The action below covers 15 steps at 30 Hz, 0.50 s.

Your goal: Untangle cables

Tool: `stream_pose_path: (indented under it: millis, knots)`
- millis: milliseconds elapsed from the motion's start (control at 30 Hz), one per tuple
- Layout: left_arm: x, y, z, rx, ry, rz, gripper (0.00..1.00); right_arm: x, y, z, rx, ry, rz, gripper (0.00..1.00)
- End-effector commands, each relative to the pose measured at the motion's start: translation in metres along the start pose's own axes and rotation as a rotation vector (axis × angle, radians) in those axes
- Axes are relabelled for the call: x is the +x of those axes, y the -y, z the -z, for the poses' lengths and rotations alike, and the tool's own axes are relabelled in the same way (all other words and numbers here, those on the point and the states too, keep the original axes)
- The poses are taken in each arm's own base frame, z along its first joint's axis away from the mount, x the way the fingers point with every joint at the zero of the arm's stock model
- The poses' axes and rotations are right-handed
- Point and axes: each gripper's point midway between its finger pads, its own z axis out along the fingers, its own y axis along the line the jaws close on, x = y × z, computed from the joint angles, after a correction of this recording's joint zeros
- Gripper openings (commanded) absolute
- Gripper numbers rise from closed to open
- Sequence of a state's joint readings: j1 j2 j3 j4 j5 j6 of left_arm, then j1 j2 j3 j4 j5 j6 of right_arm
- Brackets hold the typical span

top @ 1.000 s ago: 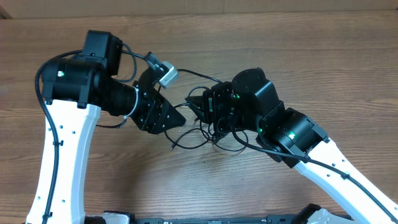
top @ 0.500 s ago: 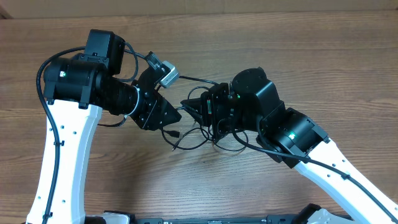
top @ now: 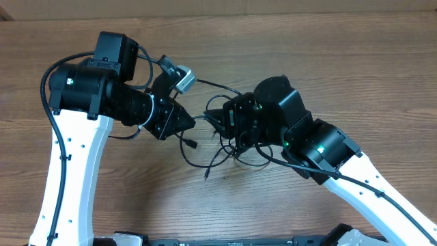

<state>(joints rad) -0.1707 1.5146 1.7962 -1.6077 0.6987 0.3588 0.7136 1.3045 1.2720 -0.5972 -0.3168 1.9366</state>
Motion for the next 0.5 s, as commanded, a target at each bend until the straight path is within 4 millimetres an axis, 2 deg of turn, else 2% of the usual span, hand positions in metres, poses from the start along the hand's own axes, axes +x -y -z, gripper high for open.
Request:
stream_pose_path:
  millis: [0, 33, 100, 133, 233, 367, 467]
  knots:
    - [-0.007, 0.005, 0.009, -0.014, 0.041, 0.062, 0.04, -0.026, -0.008, 0.015, -0.051, 0.172, -0.009, 0.06]
    - [-0.009, 0.006, 0.011, -0.017, 0.051, 0.071, 0.04, -0.036, -0.002, 0.017, -0.035, 0.227, -0.017, 0.08]
    - [-0.015, 0.010, 0.018, -0.023, 0.076, 0.087, 0.04, -0.051, 0.008, 0.020, -0.004, 0.303, -0.027, 0.23]
    - [-0.021, 0.013, 0.024, -0.029, 0.102, 0.094, 0.04, -0.056, 0.013, 0.022, 0.016, 0.332, -0.032, 0.40]
    - [-0.035, 0.021, 0.039, -0.043, 0.169, 0.084, 0.04, -0.062, 0.025, 0.025, 0.060, 0.361, -0.041, 0.68]
    - [-0.052, 0.037, 0.063, -0.061, 0.261, 0.038, 0.04, -0.065, 0.031, 0.026, 0.087, 0.372, -0.038, 0.80]
    - [-0.062, 0.051, 0.084, -0.079, 0.335, -0.017, 0.04, -0.067, 0.031, 0.027, 0.104, 0.381, 0.065, 0.91]
